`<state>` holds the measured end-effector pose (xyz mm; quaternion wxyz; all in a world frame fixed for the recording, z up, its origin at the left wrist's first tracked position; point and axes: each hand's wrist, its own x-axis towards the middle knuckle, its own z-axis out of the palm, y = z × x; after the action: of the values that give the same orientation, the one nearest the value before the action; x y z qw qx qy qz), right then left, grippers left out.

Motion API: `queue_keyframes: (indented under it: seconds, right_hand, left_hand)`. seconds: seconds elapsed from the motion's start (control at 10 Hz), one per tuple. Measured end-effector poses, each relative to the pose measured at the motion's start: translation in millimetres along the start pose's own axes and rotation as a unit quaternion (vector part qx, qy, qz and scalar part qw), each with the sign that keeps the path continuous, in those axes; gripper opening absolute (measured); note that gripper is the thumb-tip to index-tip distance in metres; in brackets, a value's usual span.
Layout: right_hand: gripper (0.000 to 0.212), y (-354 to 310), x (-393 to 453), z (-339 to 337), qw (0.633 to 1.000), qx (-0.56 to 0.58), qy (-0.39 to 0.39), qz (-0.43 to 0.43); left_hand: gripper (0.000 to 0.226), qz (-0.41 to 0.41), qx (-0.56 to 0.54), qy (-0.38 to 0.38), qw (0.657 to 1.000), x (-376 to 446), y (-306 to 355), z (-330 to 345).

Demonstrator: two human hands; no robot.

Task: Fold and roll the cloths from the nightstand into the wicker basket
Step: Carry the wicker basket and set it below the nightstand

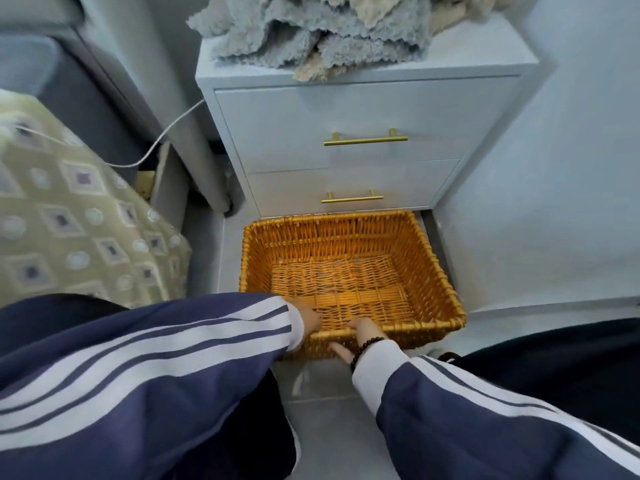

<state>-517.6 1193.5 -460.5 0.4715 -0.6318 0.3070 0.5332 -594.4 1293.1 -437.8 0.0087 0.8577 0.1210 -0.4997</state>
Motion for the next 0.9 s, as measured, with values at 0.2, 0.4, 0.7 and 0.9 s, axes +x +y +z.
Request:
queue_keyframes:
  seconds: [0.2, 0.4, 0.7, 0.9]
  right_hand:
    - [0.034, 11.7, 21.2, -12.8, 0.999, 0.043, 0.009, -0.020]
    - [0.012, 12.9, 12.9, -21.9, 0.999, 0.011, -0.007, 0.037]
    - [0.009, 21.5, 13.4, -11.3, 0.997, 0.018, -0.037, 0.058]
    - [0.025, 21.3, 19.7, -19.4, 0.998, -0.008, -0.014, 0.060]
  left_hand:
    - [0.047, 0.022, -0.044, 0.006, 0.999, -16.5, 16.8, 20.3]
    - [0.037, 0.046, -0.064, -0.010, 0.997, -11.3, 21.3, 10.2]
    - [0.039, -0.035, -0.125, -0.025, 0.991, -1.7, 3.7, 15.9]
    - [0.045, -0.049, -0.240, 0.006, 0.970, -12.2, 0.4, 0.7]
